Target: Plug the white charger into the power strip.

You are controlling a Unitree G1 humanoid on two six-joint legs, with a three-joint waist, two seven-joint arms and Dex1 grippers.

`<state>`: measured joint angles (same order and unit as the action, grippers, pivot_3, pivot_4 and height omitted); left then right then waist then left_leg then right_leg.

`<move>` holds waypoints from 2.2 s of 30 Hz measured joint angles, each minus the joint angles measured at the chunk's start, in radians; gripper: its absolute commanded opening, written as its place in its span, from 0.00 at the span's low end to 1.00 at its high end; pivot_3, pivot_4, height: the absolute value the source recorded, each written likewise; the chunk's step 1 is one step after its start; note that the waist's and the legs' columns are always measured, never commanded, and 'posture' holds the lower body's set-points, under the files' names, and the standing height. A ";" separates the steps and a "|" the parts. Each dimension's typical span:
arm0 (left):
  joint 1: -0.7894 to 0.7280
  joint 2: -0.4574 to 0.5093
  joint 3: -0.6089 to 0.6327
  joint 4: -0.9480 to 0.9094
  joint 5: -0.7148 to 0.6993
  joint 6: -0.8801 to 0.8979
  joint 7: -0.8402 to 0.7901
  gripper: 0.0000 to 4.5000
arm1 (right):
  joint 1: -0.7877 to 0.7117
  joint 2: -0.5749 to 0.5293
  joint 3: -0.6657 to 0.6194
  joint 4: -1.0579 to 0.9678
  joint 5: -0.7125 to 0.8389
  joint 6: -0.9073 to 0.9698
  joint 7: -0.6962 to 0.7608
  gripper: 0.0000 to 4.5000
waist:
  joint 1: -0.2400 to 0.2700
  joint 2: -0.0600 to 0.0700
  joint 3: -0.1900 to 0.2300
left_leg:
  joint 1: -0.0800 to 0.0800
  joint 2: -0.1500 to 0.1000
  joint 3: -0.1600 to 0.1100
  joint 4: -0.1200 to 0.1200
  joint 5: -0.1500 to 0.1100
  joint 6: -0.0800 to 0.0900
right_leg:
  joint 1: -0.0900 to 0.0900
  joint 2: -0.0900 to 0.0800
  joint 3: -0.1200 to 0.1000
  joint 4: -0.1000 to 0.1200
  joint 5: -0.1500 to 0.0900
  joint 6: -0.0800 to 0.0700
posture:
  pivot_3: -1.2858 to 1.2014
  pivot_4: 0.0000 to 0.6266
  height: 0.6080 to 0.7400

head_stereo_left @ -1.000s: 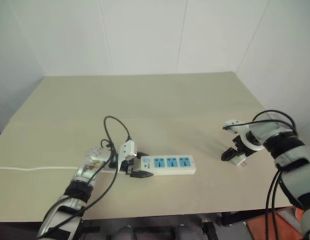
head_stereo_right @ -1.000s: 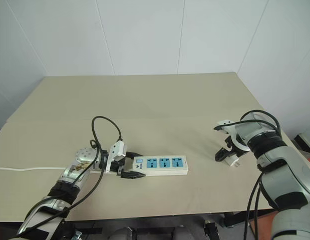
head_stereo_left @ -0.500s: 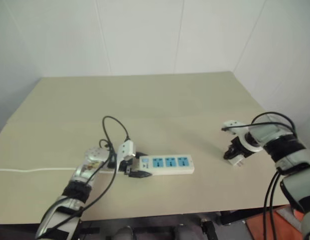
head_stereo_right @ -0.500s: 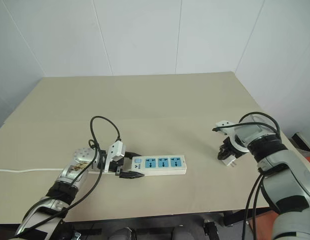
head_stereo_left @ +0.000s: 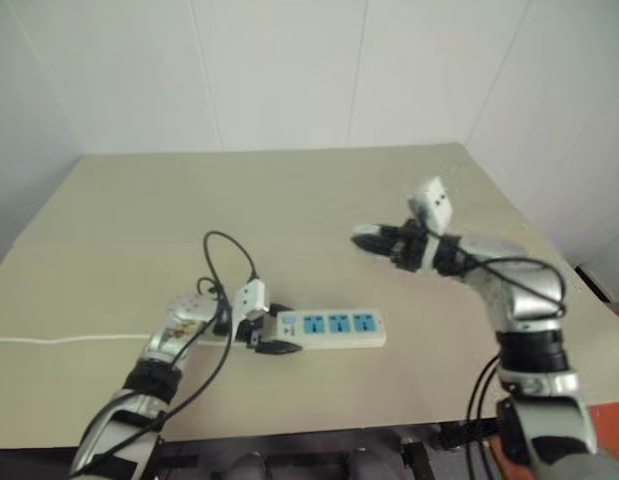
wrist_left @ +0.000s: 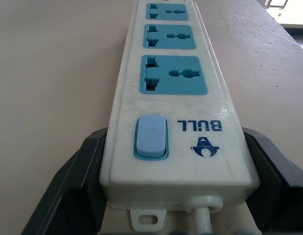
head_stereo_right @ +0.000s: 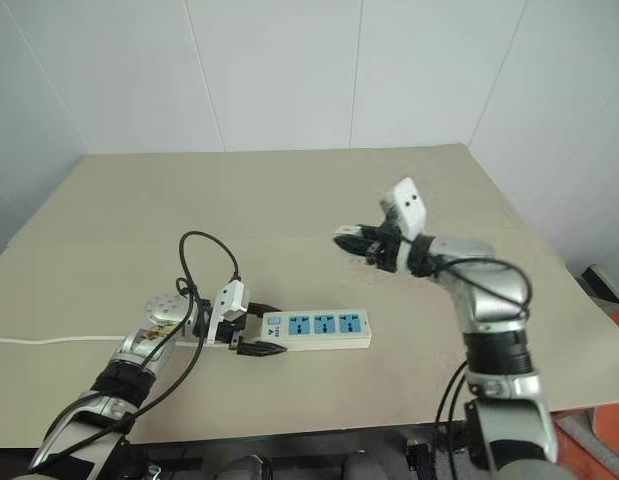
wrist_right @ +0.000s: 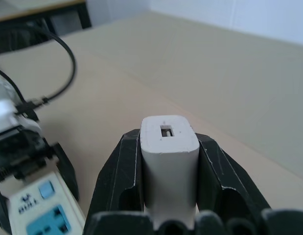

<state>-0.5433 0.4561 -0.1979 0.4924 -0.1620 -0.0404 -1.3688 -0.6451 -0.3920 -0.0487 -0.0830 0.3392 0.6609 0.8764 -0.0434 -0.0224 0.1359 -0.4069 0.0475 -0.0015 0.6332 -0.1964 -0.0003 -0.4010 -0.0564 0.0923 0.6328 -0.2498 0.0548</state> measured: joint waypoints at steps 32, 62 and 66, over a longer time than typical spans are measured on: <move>0.011 0.029 0.001 -0.017 -0.008 0.008 -0.013 0.73 | 0.132 0.177 0.237 0.329 -0.009 -0.613 0.271 0.25 | -0.001 0.000 0.000 | 0.003 0.001 0.000 0.000 0.000 0.000 | 0.002 0.001 0.000 -0.001 0.001 -0.001 | 0.52 0.24 1.00; 0.034 0.050 0.000 -0.049 -0.028 0.025 -0.018 0.73 | 0.096 0.177 0.236 0.446 -0.042 -0.689 0.309 0.25 | -0.001 0.000 0.000 | 0.003 0.001 0.000 0.000 0.000 0.000 | 0.002 0.001 0.000 -0.001 0.001 -0.001 | 0.52 0.24 1.00; 0.034 0.050 0.000 -0.049 -0.028 0.026 -0.018 0.73 | 0.096 0.177 0.236 0.446 -0.042 -0.689 0.320 0.25 | -0.001 0.000 0.000 | 0.003 0.001 0.000 0.000 0.000 0.000 | 0.002 0.001 0.000 -0.001 0.001 -0.001 | 0.52 0.24 1.00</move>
<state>-0.5091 0.5061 -0.1978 0.4433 -0.1900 -0.0148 -1.3867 -0.5493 -0.2154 0.1873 0.3631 0.2972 -0.0281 1.1966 -0.0446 -0.0226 0.1358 -0.4041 0.0487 -0.0017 0.6330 -0.1963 -0.0004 -0.3987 -0.0549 0.0924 0.6319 -0.2491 0.0541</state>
